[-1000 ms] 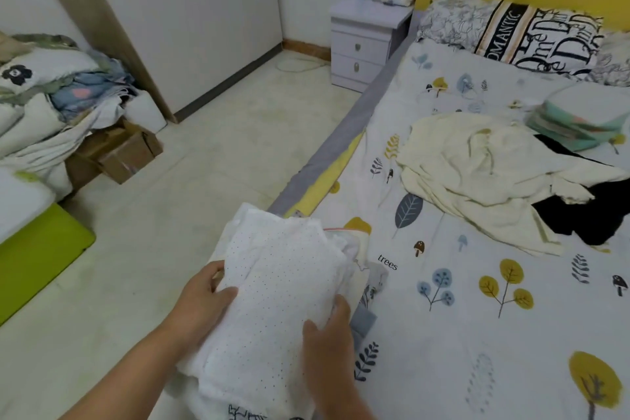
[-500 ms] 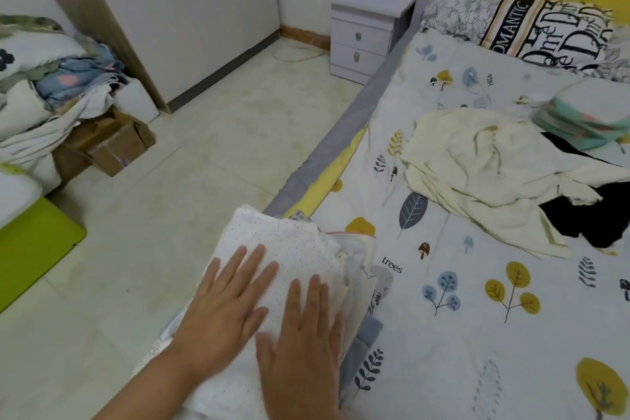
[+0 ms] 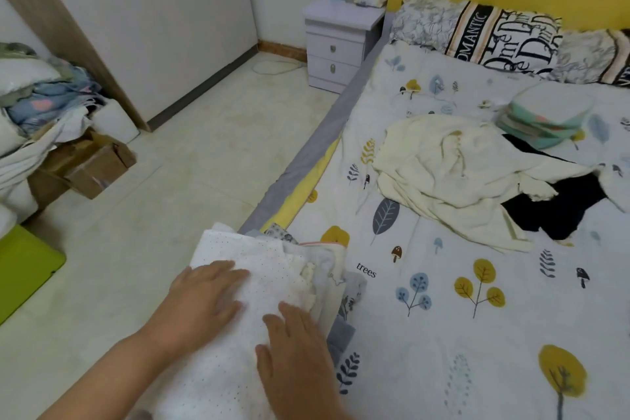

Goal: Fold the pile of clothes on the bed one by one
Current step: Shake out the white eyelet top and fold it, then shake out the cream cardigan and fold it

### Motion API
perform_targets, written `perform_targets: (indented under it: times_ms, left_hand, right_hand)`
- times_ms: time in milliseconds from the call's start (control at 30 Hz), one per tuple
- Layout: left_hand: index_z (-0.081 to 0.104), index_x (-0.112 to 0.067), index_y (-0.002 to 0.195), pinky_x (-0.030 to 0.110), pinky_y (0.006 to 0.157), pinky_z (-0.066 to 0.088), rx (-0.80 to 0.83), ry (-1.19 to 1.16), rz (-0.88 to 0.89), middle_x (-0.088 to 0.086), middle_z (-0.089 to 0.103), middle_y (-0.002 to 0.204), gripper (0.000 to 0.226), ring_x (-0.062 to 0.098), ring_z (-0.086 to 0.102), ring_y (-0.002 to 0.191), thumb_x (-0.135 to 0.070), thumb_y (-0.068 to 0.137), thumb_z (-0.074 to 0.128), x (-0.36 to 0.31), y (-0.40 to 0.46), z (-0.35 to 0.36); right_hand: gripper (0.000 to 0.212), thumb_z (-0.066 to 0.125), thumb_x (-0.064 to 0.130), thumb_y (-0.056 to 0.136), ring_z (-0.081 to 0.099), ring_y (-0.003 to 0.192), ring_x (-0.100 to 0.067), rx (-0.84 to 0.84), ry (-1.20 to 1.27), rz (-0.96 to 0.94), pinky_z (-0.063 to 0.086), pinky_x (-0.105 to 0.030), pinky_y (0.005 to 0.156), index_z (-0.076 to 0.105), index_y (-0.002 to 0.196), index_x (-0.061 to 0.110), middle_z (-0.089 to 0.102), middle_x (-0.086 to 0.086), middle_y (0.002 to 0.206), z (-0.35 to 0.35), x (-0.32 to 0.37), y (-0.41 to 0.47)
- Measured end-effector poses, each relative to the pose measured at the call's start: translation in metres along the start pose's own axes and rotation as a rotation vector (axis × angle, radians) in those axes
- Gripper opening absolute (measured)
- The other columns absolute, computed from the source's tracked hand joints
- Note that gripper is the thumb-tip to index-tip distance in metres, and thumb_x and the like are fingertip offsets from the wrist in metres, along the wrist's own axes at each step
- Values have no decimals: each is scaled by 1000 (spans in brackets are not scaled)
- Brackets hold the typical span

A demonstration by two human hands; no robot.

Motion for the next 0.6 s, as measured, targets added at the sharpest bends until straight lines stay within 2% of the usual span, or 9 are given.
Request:
perform_targets:
  times_ms: [67,133,200,233,300,433,600]
  left_hand:
    - [47,-35,132,15,95,31,-33,-42,60,-17,46,135,40,3,46,122,-36,92,50,-21,8,-19]
    - [51,-34,126,6,79,31,-9,-55,105,-19,54,124,34,-1,52,109,-33,92,51,-46,13,-30]
    - [53,-36,122,3,73,30,9,-50,151,-21,57,116,29,-4,52,101,-34,93,50,-74,19,-36]
    - [54,-36,120,2,72,30,10,-53,182,-21,58,113,27,-4,52,99,-35,93,50,-89,22,-39]
    - [55,-36,117,3,72,33,33,-71,228,-20,60,111,24,-3,54,98,-34,93,50,-120,28,-42]
    - [51,-33,120,10,77,34,113,-52,299,-16,56,117,26,1,53,105,-32,95,46,-180,44,-38]
    - [51,-34,124,11,78,37,155,-89,329,-15,58,117,29,0,53,97,-34,95,46,-252,76,-16]
  right_hand:
    - [39,83,52,40,64,70,3,9,54,-29,51,-10,61,72,72,32,67,17,75,-16,-9,-4]
    - [32,79,49,49,61,71,1,59,41,-27,48,-10,63,71,73,30,64,15,73,-38,-23,-8]
    - [25,61,32,80,56,99,-15,154,34,-43,44,-23,85,65,102,20,63,1,101,-53,-42,-11]
    - [28,47,23,90,49,110,-22,190,24,-60,37,-31,92,57,114,13,57,-8,114,-59,-54,-14]
    - [32,36,15,94,43,115,-28,280,23,-32,32,-37,94,49,121,8,51,-14,123,-72,-80,-23]
    - [30,38,15,95,46,113,-30,276,-7,55,35,-40,94,48,122,9,53,-15,121,-101,-139,-44]
    - [29,39,18,95,48,112,-28,260,-68,186,38,-37,93,50,121,13,55,-10,120,-133,-233,-66]
Point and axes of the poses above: each hand's wrist, its own y-axis towards the middle knuckle, its own z-axis out of the palm, x = y × z, the point moved 5 cm from there along y, towards the middle knuckle
